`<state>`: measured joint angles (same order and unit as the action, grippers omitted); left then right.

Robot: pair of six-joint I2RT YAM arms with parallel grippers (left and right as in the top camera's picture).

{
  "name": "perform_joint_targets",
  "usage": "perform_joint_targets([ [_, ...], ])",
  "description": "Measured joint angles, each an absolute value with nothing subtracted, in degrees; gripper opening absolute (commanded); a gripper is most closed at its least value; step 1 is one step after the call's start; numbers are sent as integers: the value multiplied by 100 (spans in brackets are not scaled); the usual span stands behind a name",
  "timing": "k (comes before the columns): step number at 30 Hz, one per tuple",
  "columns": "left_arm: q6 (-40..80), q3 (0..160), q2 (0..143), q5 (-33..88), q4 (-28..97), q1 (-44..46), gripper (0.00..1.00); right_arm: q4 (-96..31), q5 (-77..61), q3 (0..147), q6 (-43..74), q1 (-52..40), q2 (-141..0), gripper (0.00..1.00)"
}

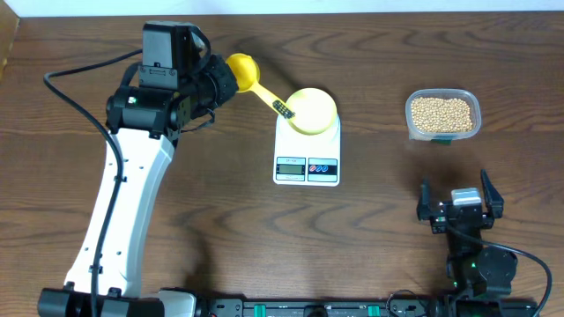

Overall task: Scoop item into bowl and weigh 50g on scale
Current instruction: 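Carry the scoop toward the scale while the right gripper approaches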

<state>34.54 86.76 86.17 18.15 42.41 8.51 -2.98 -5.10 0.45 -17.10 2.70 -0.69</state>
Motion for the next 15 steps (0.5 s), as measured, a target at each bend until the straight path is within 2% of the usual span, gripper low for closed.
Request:
perform_joint_targets([
  [8, 3468, 8676, 8628, 1815, 4239, 1017, 8, 47, -2305, 40, -1426, 270, -67, 99],
  [15, 3472, 8676, 8628, 1815, 4202, 1072, 8, 34, -3229, 40, -1022, 270, -69, 99],
])
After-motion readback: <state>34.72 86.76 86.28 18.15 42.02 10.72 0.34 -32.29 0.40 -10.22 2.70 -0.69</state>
